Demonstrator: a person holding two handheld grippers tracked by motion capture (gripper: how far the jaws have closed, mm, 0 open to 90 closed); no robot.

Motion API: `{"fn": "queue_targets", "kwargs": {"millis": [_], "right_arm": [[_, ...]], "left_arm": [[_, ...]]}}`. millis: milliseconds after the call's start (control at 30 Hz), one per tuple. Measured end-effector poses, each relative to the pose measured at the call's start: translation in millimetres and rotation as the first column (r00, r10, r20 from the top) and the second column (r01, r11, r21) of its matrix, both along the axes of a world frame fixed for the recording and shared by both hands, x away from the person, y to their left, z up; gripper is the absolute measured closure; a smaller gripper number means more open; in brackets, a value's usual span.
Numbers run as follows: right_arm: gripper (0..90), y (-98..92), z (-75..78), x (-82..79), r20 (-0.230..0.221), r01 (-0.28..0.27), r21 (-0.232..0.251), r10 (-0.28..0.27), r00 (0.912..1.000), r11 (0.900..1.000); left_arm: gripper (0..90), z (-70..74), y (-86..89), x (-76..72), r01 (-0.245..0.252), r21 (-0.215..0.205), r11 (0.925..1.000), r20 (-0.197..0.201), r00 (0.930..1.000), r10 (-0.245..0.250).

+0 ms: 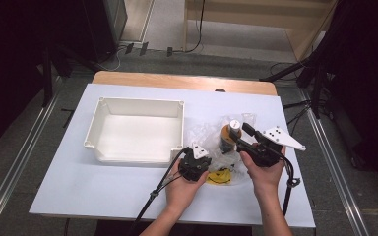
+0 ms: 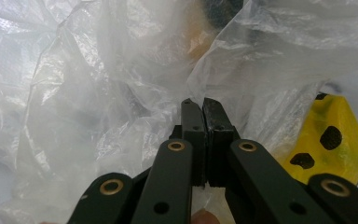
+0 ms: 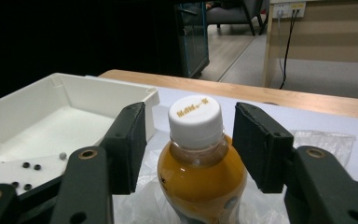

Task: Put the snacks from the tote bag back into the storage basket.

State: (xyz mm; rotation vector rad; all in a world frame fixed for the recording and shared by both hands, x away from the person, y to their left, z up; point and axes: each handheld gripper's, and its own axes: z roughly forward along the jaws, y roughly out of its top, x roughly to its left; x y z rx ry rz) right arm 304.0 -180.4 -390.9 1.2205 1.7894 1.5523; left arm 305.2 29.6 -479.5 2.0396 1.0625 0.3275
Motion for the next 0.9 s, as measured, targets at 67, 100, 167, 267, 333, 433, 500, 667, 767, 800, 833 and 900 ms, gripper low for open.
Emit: {"fn": "queue_targets", "kwargs": {"millis": [67,100,167,267,333,433,500,667,767,800,833,900], "right_arm": [[42.9,1.8,-3.8,1.4,-0.006,0.007,-0.014,-0.007,1.0,1.0],[42.3,3.3,-6.7,2.3,-0.011,0.01,-0.02,-0.01,0.9999,1.0],[41.2,3.7,-8.4,3.1,-0.014,0.01,-0.026,-0.01,0.9998,1.0],[37.0,5.9,-15.6,5.2,-0.019,0.04,-0.039,-0.041,0.999,0.998],[34.2,6.8,-20.1,7.1,-0.031,0.053,-0.044,-0.054,0.9981,0.998],[31.1,8.6,-26.2,9.8,-0.052,0.047,-0.045,-0.05,0.9974,0.998],[29.6,13.0,-32.8,12.0,-0.067,0.051,-0.065,-0.055,0.9962,0.997],[29.0,16.5,-37.4,13.4,-0.068,0.063,-0.076,-0.068,0.9954,0.995],[28.0,17.7,-41.6,15.7,-0.089,0.063,-0.071,-0.069,0.9937,0.996],[27.6,18.1,-42.9,16.5,-0.093,0.062,-0.071,-0.069,0.9933,0.996],[27.6,18.1,-42.9,16.5,-0.093,0.062,-0.071,-0.069,0.9933,0.996],[26.7,18.5,-45.2,17.5,-0.102,0.061,-0.069,-0.068,0.9925,0.996]], "left_arm": [[89.9,0.0,0.0,0.0,0.001,0.0,1.0,0.001,1.0,-0.001],[89.8,0.1,-0.3,-0.2,-0.003,0.001,1.0,0.0,1.0,0.003],[89.7,0.2,-0.3,-0.3,-0.002,0.002,1.0,0.0,1.0,0.002],[89.7,0.2,-0.3,-0.5,0.001,0.007,1.0,0.003,1.0,-0.001],[89.6,0.1,-0.5,-0.5,0.002,0.006,1.0,0.004,1.0,-0.002],[89.5,0.2,-0.4,-0.6,0.004,0.008,1.0,0.004,1.0,-0.004],[89.5,0.2,-0.4,-0.6,0.005,0.01,0.9999,0.004,1.0,-0.005],[89.4,0.1,-0.5,-0.7,0.006,0.007,1.0,0.005,1.0,-0.006],[89.3,0.1,-0.5,-0.6,0.008,0.008,0.9999,0.006,0.9999,-0.008],[89.2,0.1,-0.5,-0.6,0.009,0.008,0.9999,0.006,0.9999,-0.009],[89.2,0.1,-0.5,-0.6,0.009,0.008,0.9999,0.006,0.9999,-0.009],[89.2,0.1,-0.5,-0.7,0.01,0.008,0.9999,0.007,0.9999,-0.01]]}}
